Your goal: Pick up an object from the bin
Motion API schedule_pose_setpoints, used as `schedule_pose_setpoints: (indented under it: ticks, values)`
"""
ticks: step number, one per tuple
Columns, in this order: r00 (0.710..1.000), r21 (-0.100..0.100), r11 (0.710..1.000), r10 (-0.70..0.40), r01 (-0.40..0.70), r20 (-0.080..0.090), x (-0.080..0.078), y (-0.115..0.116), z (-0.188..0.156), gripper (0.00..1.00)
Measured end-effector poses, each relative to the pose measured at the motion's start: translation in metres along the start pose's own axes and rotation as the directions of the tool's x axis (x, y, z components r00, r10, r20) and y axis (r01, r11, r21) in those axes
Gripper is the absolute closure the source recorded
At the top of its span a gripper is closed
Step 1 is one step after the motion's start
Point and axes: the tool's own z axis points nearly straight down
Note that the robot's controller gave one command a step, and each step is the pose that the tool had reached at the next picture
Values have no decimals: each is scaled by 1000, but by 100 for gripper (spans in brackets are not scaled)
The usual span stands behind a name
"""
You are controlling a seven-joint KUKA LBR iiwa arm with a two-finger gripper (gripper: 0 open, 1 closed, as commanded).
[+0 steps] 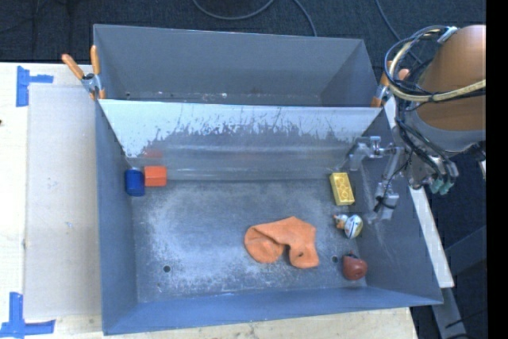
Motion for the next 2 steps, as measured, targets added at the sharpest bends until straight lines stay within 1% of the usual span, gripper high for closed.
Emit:
schedule_pose_setpoints:
  ticks: [1, 2]
  values:
    - [1000, 1, 1000, -28, 28, 3, 4, 42, 50, 0]
    - [995, -2, 995, -97, 97, 1, 35, 46, 112, 0]
